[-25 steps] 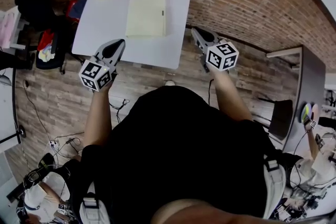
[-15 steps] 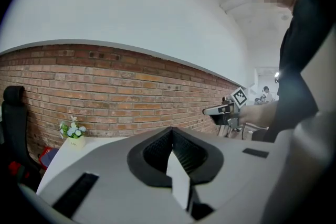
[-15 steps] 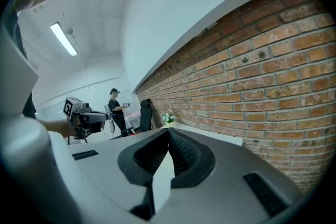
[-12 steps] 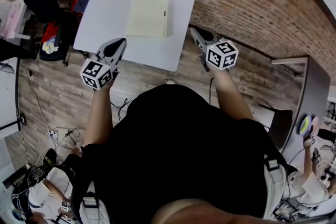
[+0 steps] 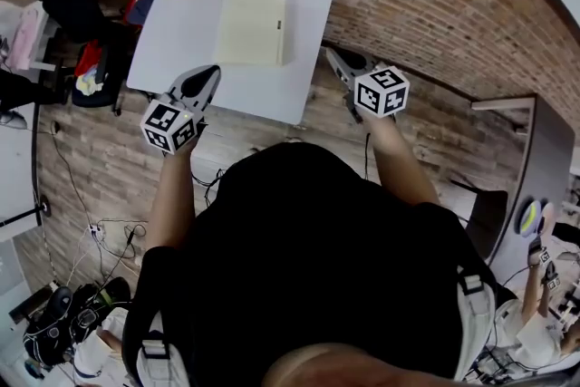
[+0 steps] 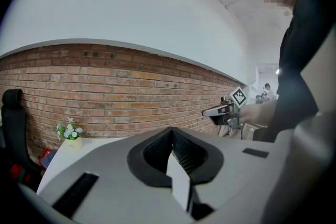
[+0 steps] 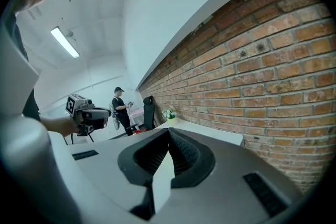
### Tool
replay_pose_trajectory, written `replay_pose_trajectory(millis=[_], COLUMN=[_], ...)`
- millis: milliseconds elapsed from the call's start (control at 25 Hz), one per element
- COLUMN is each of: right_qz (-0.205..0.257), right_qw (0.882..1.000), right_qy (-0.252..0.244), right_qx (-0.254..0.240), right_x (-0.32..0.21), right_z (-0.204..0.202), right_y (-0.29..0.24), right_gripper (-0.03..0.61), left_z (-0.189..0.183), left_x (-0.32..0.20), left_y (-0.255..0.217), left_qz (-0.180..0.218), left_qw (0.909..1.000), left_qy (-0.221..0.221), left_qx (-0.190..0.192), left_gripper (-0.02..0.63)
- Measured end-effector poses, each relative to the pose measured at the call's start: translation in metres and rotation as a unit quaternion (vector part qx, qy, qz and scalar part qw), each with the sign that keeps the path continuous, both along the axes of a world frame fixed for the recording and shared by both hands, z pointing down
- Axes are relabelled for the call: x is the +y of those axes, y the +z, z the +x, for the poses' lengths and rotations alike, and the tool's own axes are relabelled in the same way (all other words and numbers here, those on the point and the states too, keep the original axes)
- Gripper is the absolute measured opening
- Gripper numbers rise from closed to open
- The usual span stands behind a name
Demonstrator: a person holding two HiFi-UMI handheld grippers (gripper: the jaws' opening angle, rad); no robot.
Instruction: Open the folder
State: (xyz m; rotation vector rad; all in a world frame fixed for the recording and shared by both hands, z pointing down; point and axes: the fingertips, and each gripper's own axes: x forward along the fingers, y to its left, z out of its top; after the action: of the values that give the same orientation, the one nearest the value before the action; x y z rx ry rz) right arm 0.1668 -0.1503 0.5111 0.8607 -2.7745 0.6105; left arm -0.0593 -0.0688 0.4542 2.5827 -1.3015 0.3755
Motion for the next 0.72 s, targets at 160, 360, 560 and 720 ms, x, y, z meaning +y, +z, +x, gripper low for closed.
replay_pose_trajectory(millis=[160, 360, 560, 720], right_qz=[0.0, -0.001, -0.001, 0.001], right_qw=[1.0, 1.0, 1.0, 1.0], right_qy=[-0.004, -0.004, 0.001, 0.007], right_qx=[-0.005, -0.012, -0.009, -0.004], right_x=[0.001, 0.004, 0.005, 0.004], right_z=[0.003, 0.003, 0.002, 0.0], right_y=[-0.003, -0.004, -0.004, -0.003], right_gripper=[0.025, 0.025, 0.025, 0.025], left_z=[0.004, 0.002, -0.004, -0.008], left_x=[0.001, 0.0, -0.004, -0.006], left_y=[0.0, -0.001, -0.003, -0.002], left_qz=[-0.001, -0.001, 0.006, 0.01], left_qw=[1.0, 1.0, 1.0, 0.9999], left_qy=[0.003, 0.001, 0.001, 0.006], left_qx=[-0.005, -0.006, -0.005, -0.003], left_gripper=[0.012, 0.012, 0.012, 0.012])
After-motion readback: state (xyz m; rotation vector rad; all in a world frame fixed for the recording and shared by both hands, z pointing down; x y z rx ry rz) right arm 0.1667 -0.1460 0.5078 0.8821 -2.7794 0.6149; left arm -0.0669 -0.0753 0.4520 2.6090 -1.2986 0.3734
